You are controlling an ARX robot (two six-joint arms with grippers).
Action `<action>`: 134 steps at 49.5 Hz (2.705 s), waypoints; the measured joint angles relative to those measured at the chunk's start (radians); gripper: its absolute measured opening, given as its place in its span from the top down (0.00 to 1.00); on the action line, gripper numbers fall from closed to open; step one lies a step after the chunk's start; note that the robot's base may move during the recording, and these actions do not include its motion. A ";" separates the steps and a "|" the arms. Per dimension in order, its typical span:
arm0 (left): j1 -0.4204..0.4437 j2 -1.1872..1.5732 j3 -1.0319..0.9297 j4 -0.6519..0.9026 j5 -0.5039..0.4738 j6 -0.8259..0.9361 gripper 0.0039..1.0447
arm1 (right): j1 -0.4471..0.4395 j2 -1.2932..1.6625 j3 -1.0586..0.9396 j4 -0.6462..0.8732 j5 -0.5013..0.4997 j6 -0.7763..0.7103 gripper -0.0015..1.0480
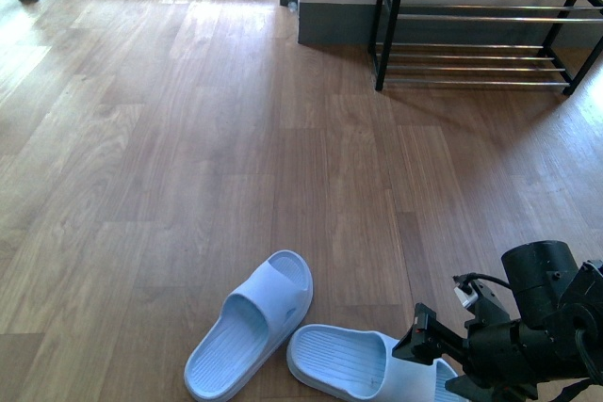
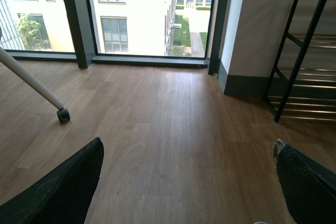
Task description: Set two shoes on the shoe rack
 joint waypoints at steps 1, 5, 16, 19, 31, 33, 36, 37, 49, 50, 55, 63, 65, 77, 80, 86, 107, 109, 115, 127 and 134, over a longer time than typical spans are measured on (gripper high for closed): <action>0.000 0.000 0.000 0.000 0.000 0.000 0.09 | 0.000 0.000 -0.002 -0.002 -0.010 0.001 0.09; 0.000 0.000 0.000 0.000 0.000 0.000 0.09 | -0.003 0.000 -0.003 -0.006 -0.019 0.004 0.09; 0.000 0.000 0.000 0.000 0.000 0.000 0.09 | -0.003 0.000 -0.002 -0.026 -0.039 0.016 0.09; 0.000 0.000 0.000 0.000 0.000 0.000 0.09 | -0.003 -0.002 -0.010 -0.035 -0.017 -0.006 0.09; 0.000 0.000 0.000 0.000 0.000 0.000 0.09 | -0.093 -0.088 -0.111 -0.088 0.049 -0.173 0.09; 0.000 0.000 0.000 0.000 0.000 0.000 0.09 | -0.108 -0.107 -0.124 -0.092 0.056 -0.193 0.09; 0.000 0.000 0.000 0.000 0.000 0.000 0.09 | -0.127 -0.144 -0.144 -0.104 0.062 -0.224 0.09; 0.000 0.000 0.000 0.000 0.000 0.000 0.09 | -0.138 -0.166 -0.155 -0.107 0.066 -0.243 0.09; 0.000 0.000 0.000 0.000 0.000 0.000 0.09 | -0.090 -0.233 -0.172 -0.080 0.103 -0.270 0.09; 0.000 0.000 0.000 0.000 0.000 0.000 0.09 | -0.075 -0.233 -0.173 -0.078 0.102 -0.269 0.09; 0.000 0.000 0.000 0.000 0.000 0.000 0.09 | -0.021 -0.233 -0.171 -0.069 0.103 -0.240 0.09; 0.000 0.000 0.000 0.000 0.000 0.000 0.09 | 0.018 -0.232 -0.160 -0.056 0.121 -0.191 0.09; 0.000 0.000 0.000 0.000 0.000 0.000 0.09 | 0.021 -0.232 -0.160 -0.052 0.132 -0.186 0.09; 0.000 0.000 0.000 0.000 0.000 0.000 0.09 | 0.088 -0.226 -0.194 -0.014 0.144 -0.104 0.09; 0.000 0.000 0.000 0.000 0.000 0.000 0.09 | 0.108 -0.212 -0.190 -0.008 0.150 -0.105 0.09; 0.000 0.000 0.000 0.000 0.000 0.000 0.09 | 0.117 -0.149 -0.148 0.012 0.148 -0.116 0.09; 0.000 0.000 0.000 0.000 0.000 0.000 0.09 | 0.145 0.005 -0.062 0.090 0.097 -0.095 0.09; 0.000 0.000 0.000 0.000 0.000 0.000 0.09 | 0.146 0.005 -0.063 0.093 0.110 -0.107 0.09; 0.000 0.000 0.000 0.000 0.000 0.000 0.09 | 0.147 0.005 -0.065 0.106 0.120 -0.122 0.09; 0.000 0.000 0.000 0.000 0.000 0.000 0.09 | 0.150 0.004 -0.061 0.073 0.166 -0.193 0.09; 0.000 0.000 0.000 0.000 0.000 0.000 0.09 | 0.159 0.002 -0.061 0.074 0.277 -0.277 0.09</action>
